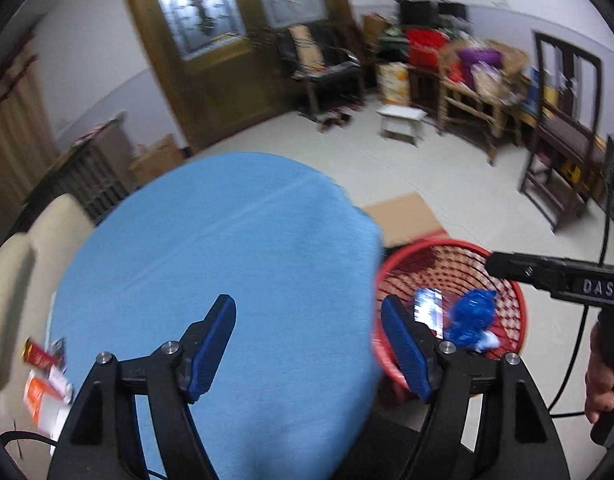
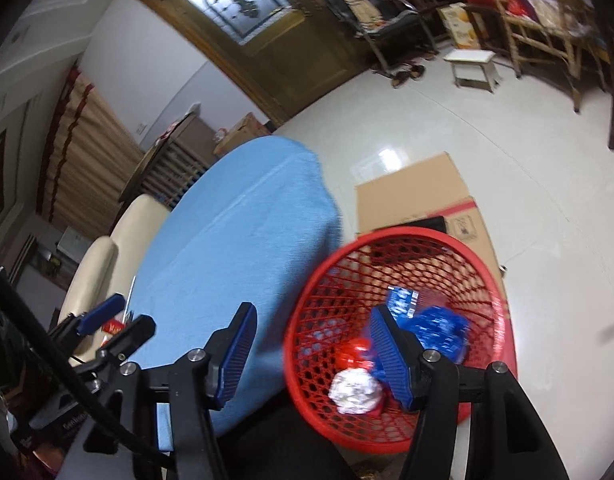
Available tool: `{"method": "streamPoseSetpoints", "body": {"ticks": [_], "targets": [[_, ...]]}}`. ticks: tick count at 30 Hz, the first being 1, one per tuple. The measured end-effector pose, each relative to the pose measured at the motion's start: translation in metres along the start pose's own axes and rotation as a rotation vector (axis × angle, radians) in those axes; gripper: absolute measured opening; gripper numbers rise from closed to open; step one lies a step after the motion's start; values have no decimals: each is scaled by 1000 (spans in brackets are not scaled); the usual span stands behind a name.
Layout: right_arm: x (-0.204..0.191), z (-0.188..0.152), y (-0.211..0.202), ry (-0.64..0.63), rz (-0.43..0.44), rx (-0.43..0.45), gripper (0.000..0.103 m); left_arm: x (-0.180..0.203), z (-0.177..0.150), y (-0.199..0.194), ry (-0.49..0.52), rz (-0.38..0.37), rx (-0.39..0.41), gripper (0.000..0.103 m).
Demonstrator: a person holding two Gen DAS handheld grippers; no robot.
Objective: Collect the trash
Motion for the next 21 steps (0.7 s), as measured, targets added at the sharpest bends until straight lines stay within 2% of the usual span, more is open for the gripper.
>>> {"method": "streamPoseSetpoints", "body": {"ticks": [6, 14, 21], "targets": [[-76, 0, 6, -176, -10, 12, 63, -72, -20, -25, -131, 107, 32, 76], [-181, -16, 14, -403, -19, 69, 66, -159, -65, -57, -315, 238, 40, 76], [-249, -41, 21, -523, -20, 104, 66, -208, -100, -84, -421, 323, 56, 76]]}}
Point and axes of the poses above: each gripper's, at about its wrist camera, not at the fingertips, and y roughly the way its jaws point, x to its right, z to its top, the point moved 8 cm from there along y, roughly the way its jaws point, and after that the axes turned 10 degrees about -x, right-handed, at the moved point
